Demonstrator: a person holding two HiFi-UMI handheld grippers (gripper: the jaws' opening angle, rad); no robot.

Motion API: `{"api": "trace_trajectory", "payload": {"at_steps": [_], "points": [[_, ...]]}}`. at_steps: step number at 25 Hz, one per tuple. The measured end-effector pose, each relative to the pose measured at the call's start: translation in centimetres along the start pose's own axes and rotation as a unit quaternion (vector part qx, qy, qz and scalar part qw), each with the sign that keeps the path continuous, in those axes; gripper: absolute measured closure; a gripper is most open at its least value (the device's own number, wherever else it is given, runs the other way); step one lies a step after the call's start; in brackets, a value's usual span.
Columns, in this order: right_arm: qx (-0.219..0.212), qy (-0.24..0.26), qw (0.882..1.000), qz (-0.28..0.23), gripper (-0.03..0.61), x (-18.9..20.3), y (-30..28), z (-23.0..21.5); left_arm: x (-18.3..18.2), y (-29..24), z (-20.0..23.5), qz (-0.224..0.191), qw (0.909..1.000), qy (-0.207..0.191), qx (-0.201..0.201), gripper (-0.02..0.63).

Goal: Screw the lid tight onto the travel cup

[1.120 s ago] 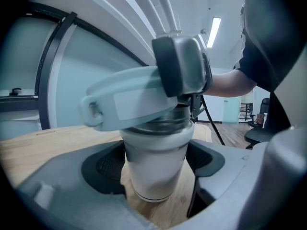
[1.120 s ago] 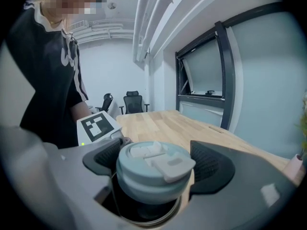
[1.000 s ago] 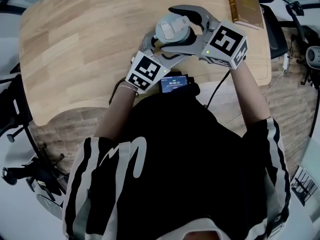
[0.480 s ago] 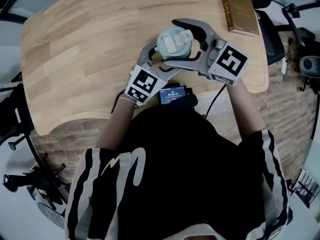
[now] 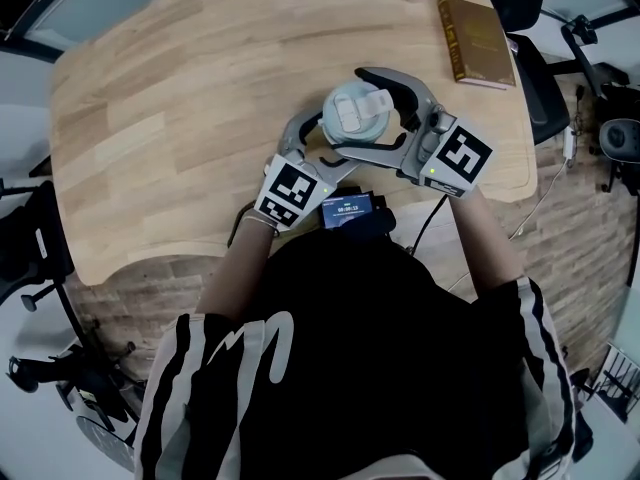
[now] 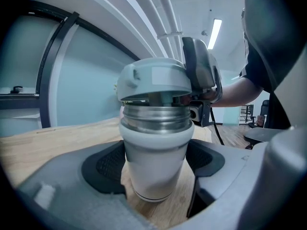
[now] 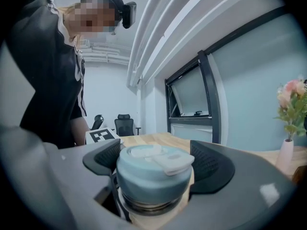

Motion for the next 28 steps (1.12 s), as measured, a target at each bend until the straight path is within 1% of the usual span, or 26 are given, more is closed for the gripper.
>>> {"api": "trace_trajectory", "payload": {"at_steps": [8, 15, 18, 23, 28], "points": [[0.010, 0.008, 1.000, -0.012, 0.127, 0.8, 0.1, 0.3, 0.0, 0.0, 0.0, -0.001, 1.0000, 0.001, -0.002, 0.212], [0.010, 0.015, 1.000, -0.011, 0.127, 1.4, -0.1, 0.4, -0.2, -0.3, 0.1, -0.003, 1.0000, 0.004, -0.003, 0.213], [0.016, 0.007, 1.000, -0.012, 0.127, 1.5, -0.1, 0.3, -0.2, -0.4, 0.0, -0.004, 1.0000, 0.004, -0.004, 0.213], [0.025, 0.007, 1.000, -0.015, 0.126, 1.9, -0.2, 0.2, -0.2, -0.3, 0.0, -0.004, 1.0000, 0.006, -0.005, 0.213], [0.044, -0.016, 0.999, -0.011, 0.126, 2.2, -0.3, 0.1, -0.2, -0.4, 0.0, -0.005, 0.9999, 0.008, -0.008, 0.213]]}}
Point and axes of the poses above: the fingertips, and each gripper's own axes: y backward along the fingers, z to its left, x out of its underside, the point moved 3 cm from there along y, backward along the fingers, and after that the axes turned 10 degrees about z, right-handed, at the moved point
